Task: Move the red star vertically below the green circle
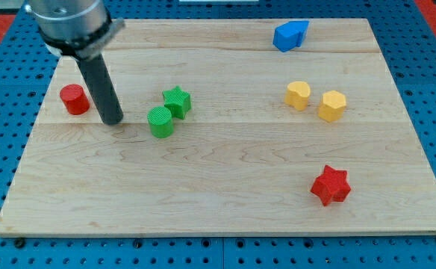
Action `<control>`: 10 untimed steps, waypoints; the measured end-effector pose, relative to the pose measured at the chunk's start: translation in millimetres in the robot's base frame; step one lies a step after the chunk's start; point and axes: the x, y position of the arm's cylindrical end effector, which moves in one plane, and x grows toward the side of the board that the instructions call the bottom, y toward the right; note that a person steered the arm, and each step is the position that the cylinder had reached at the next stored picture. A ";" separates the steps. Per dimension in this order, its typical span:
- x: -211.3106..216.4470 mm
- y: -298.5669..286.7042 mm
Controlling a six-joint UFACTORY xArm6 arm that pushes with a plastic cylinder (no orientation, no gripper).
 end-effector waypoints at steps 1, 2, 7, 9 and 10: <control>56.4 39.5; 68.3 111.9; 126.7 294.5; 127.6 237.0; 109.5 333.9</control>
